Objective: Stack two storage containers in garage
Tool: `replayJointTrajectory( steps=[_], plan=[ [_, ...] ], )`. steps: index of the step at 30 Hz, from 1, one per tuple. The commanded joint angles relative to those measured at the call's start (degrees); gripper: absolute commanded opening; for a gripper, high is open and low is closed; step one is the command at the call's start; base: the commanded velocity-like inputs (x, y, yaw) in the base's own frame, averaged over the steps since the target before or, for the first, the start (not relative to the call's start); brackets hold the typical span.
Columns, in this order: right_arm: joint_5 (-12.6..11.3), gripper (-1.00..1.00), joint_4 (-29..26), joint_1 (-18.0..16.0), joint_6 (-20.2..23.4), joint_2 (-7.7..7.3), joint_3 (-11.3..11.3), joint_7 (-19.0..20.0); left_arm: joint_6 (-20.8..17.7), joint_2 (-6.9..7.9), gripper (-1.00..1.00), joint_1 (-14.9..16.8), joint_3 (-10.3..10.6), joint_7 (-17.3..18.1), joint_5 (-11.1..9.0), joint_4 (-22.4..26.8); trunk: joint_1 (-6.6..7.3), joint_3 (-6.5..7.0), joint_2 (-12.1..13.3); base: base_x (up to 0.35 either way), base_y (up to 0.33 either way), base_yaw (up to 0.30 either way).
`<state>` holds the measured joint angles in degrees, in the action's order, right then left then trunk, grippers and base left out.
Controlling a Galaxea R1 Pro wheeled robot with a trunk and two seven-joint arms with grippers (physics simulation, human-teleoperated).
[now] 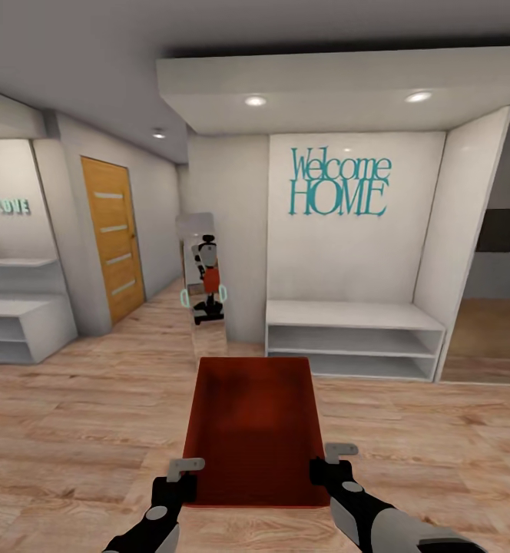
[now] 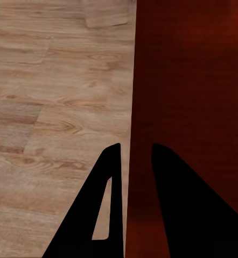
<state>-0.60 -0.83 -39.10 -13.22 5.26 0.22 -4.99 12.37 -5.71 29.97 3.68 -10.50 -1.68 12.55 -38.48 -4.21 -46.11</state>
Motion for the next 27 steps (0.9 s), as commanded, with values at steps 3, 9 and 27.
replayJointTrajectory(
  steps=[3,9,27],
  plan=[
    [-1.25,-1.00,0.22,-0.02,-0.39,0.01,-1.19,-0.58,2.86,-0.01,-1.00,0.09,-0.77,-0.58,0.28,0.11,-0.05,-0.09,-0.07,0.322,0.000,0.136],
    [-1.25,-1.00,0.22,-0.03,-0.40,0.01,-1.19,-0.63,2.91,-0.01,-1.00,0.09,-0.77,-0.58,0.28,0.13,-0.05,-0.09,-0.07,0.322,0.000,0.264],
    [-1.25,-1.00,0.22,-0.01,-0.40,0.03,-1.19,-0.63,2.89,-0.01,-1.00,0.09,-0.75,-0.58,0.28,0.11,-0.05,-0.09,-0.07,0.322,0.000,0.299]
  ],
)
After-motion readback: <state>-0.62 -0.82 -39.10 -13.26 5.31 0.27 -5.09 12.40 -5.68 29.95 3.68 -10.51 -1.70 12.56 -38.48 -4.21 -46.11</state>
